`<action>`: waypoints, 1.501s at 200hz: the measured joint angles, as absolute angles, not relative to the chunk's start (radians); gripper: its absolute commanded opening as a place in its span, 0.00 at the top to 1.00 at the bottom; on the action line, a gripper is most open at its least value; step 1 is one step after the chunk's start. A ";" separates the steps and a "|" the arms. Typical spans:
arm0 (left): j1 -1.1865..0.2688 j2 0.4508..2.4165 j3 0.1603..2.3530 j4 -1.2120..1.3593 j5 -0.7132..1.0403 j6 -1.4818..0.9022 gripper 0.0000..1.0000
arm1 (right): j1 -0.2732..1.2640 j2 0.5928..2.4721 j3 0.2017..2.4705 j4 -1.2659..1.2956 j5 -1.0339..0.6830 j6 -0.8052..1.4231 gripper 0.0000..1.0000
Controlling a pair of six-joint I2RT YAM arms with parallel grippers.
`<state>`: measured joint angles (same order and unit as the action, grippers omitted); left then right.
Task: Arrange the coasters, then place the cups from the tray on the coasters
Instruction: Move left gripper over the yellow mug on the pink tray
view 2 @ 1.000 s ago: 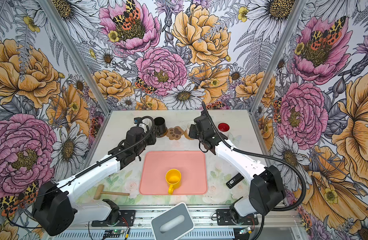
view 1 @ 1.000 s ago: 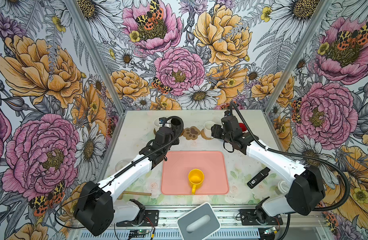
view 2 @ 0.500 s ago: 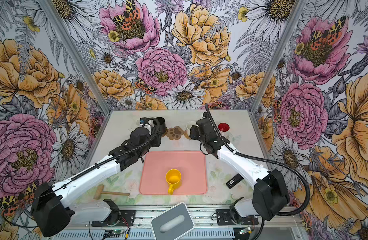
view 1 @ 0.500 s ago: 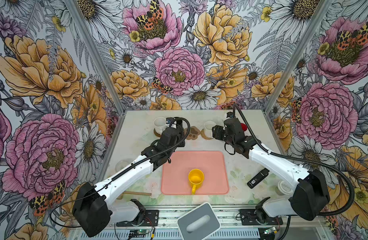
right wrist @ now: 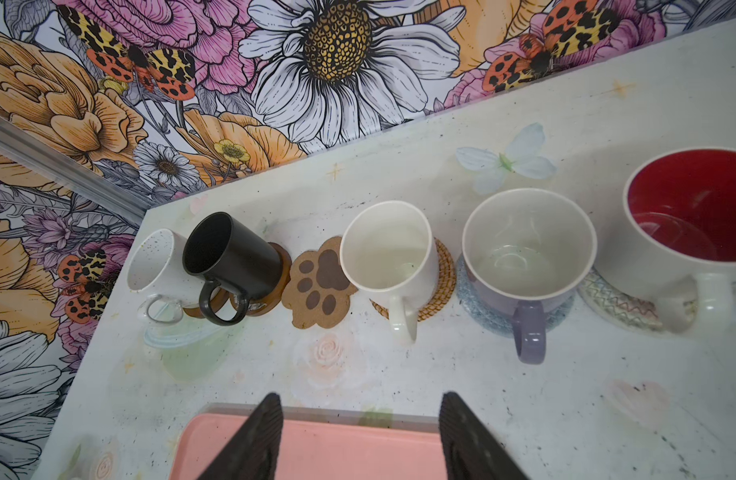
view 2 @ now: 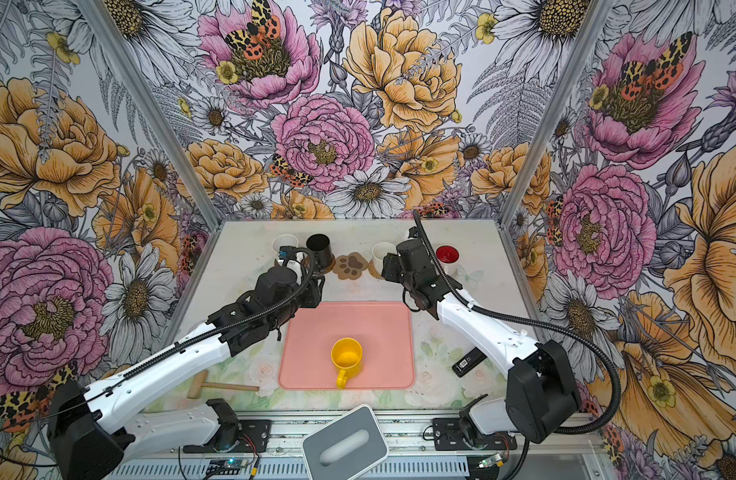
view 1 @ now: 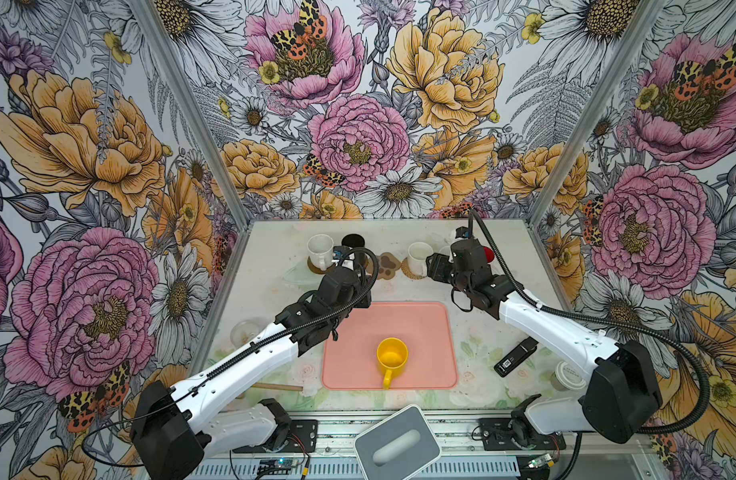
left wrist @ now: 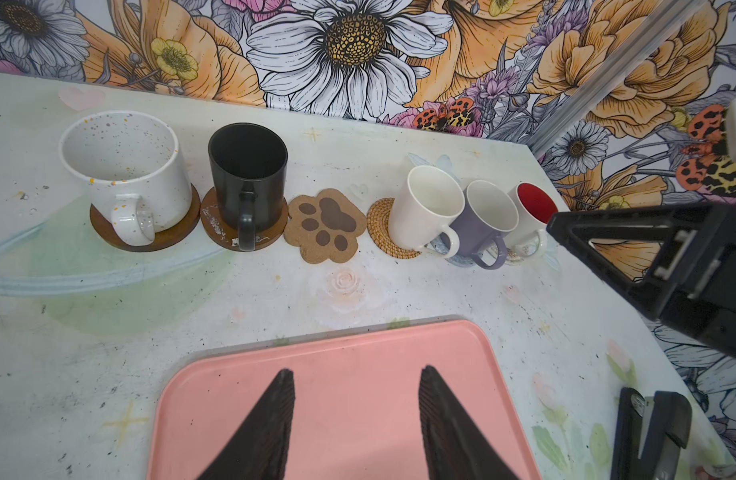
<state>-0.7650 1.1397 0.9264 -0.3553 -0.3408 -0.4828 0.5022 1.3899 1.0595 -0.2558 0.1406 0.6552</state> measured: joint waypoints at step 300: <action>-1.197 1.301 0.950 -0.803 -0.270 -0.743 0.57 | 0.463 1.386 1.037 -0.216 0.073 0.655 0.37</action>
<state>-1.1973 1.3006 0.9504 -0.8032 -0.2699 -0.7429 0.4629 1.3861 1.0367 -0.2165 0.0727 0.6552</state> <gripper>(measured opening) 0.426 0.629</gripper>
